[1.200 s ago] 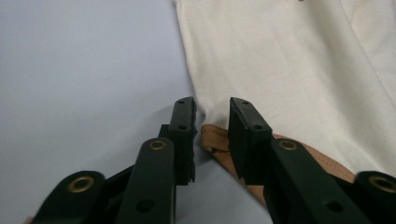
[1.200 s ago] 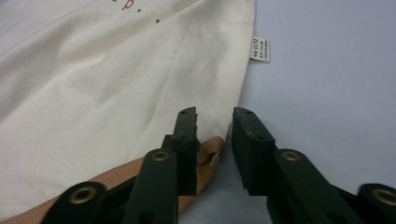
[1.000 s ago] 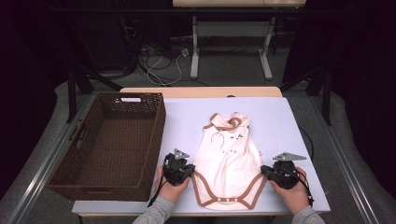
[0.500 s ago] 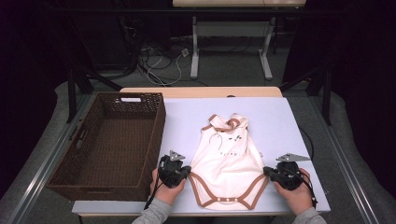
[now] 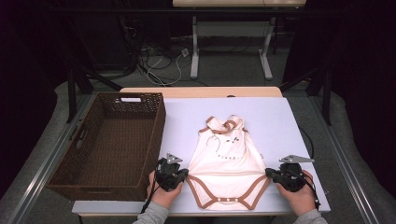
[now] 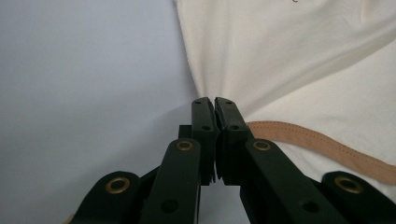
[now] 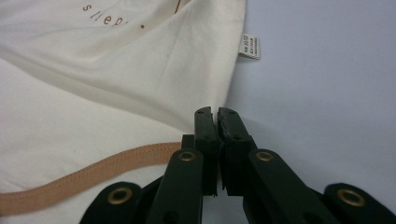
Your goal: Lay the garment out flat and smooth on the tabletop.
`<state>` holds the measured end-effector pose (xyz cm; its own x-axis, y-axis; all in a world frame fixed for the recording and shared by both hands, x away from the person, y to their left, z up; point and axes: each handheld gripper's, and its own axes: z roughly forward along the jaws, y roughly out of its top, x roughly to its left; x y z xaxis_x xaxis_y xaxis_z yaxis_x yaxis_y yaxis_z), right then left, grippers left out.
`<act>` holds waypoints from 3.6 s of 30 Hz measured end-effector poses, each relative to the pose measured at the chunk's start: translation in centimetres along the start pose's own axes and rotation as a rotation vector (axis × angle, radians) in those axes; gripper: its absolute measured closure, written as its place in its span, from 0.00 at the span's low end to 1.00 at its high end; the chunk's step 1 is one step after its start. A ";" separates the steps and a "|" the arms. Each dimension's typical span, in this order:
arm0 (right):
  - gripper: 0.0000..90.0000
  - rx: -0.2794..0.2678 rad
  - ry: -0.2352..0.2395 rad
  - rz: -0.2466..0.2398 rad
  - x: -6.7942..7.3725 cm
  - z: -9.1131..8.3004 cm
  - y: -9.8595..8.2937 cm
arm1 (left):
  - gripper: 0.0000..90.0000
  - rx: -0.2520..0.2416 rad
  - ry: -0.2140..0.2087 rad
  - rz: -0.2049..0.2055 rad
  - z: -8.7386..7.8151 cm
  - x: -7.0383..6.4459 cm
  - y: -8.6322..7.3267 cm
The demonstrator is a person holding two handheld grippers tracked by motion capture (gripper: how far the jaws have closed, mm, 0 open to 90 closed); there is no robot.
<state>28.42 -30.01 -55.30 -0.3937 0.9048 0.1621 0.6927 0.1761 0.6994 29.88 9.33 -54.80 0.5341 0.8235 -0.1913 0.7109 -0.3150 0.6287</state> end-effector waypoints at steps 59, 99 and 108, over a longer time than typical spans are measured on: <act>0.39 -0.052 0.047 -0.164 -0.1 1.1 12.2 | 0.39 -0.149 -0.024 0.079 0.3 -0.4 12.6; 0.49 -0.046 0.010 -0.186 -1.7 9.1 17.2 | 0.41 -0.084 0.009 0.043 7.6 4.4 16.7; 0.49 -0.016 -0.022 -0.169 -1.9 11.1 16.3 | 0.52 -0.060 0.019 0.004 9.7 5.5 15.5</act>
<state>47.18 -24.52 -51.91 -0.4901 0.8713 0.0255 0.6076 0.3205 0.7267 48.26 4.43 -53.40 0.5278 0.8311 -0.1750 0.6797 -0.2898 0.6738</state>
